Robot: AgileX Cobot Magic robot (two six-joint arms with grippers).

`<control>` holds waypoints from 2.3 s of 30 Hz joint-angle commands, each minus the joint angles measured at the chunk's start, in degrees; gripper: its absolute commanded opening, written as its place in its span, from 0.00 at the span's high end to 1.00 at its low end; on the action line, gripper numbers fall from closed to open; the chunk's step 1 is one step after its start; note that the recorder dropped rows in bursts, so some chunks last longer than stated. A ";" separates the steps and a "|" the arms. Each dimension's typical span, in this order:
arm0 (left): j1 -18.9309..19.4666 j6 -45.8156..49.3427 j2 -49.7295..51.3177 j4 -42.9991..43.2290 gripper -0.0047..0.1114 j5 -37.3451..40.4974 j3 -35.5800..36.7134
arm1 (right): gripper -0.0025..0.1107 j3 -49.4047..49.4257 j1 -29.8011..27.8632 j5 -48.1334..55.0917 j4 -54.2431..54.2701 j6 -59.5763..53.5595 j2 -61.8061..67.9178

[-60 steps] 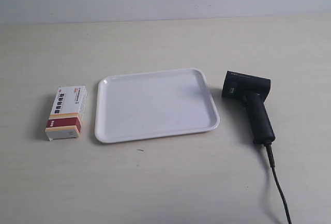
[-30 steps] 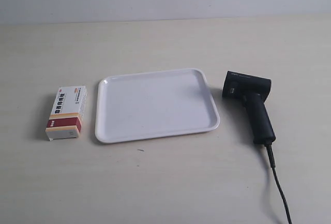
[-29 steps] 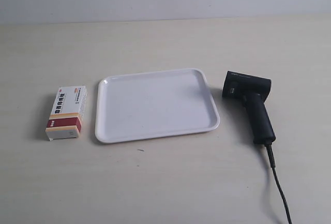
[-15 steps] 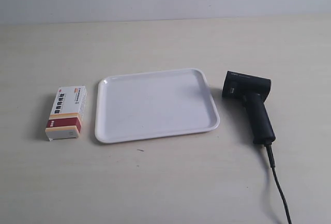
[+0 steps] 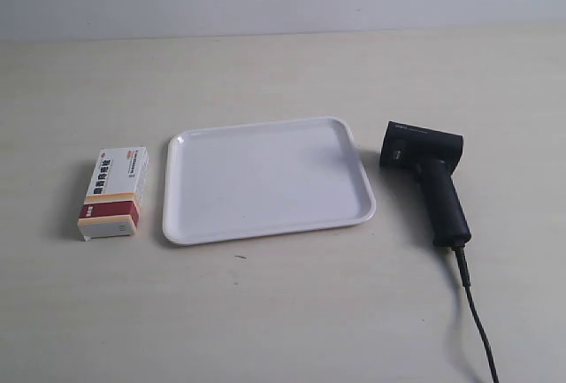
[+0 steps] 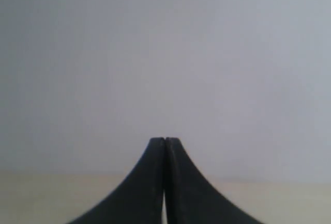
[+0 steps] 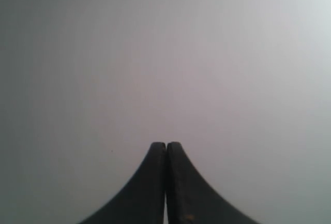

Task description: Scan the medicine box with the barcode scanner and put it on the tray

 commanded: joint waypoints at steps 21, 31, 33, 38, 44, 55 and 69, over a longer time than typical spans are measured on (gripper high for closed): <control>-0.08 35.43 44.20 -39.77 0.96 27.56 -10.50 | 0.98 -0.37 0.20 14.78 0.89 8.93 0.19; -0.08 35.55 44.47 -40.61 0.96 25.47 -10.50 | 0.98 -0.37 0.20 31.02 1.27 13.69 0.19; -0.08 35.55 44.47 -40.61 0.96 25.05 -10.50 | 0.98 -0.37 0.20 33.08 1.27 13.69 0.30; -0.08 35.55 44.47 -40.71 0.96 24.91 -10.50 | 0.98 -0.37 0.20 35.92 7.74 13.57 0.31; -0.08 35.55 45.26 -42.60 0.96 24.80 -10.50 | 0.98 -0.37 0.20 39.81 18.62 5.48 1.65; -2.75 35.20 54.09 -39.81 0.88 24.86 -10.73 | 0.98 -0.37 0.20 42.31 45.04 -22.33 8.12; -2.75 34.09 61.71 -36.60 0.55 21.84 -13.11 | 0.98 -3.87 0.20 50.37 49.74 -31.69 12.56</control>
